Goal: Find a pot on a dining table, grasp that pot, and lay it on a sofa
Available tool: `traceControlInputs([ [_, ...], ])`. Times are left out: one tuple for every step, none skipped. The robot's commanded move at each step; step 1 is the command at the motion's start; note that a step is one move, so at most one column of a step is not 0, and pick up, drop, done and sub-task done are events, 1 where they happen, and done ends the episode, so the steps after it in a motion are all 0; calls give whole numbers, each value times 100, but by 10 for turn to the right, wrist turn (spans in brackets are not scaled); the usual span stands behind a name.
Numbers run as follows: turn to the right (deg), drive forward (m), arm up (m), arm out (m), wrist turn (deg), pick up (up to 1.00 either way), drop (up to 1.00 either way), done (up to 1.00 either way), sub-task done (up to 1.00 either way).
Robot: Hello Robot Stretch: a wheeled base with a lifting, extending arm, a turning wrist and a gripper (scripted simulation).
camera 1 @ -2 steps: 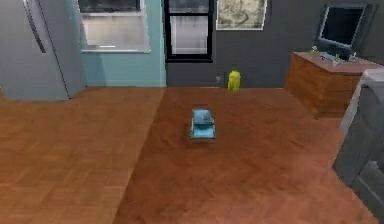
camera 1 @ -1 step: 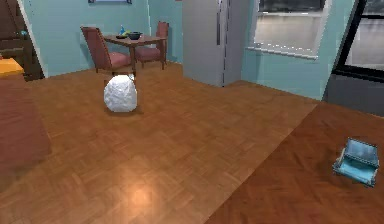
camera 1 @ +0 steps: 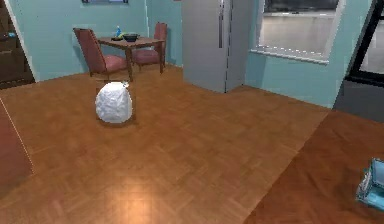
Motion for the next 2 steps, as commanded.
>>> traceControlInputs([
  [390, 0, 0, 0, 0, 0, 0, 0, 0],
  [0, 10, 0, 0, 0, 0, 0, 0, 0],
])
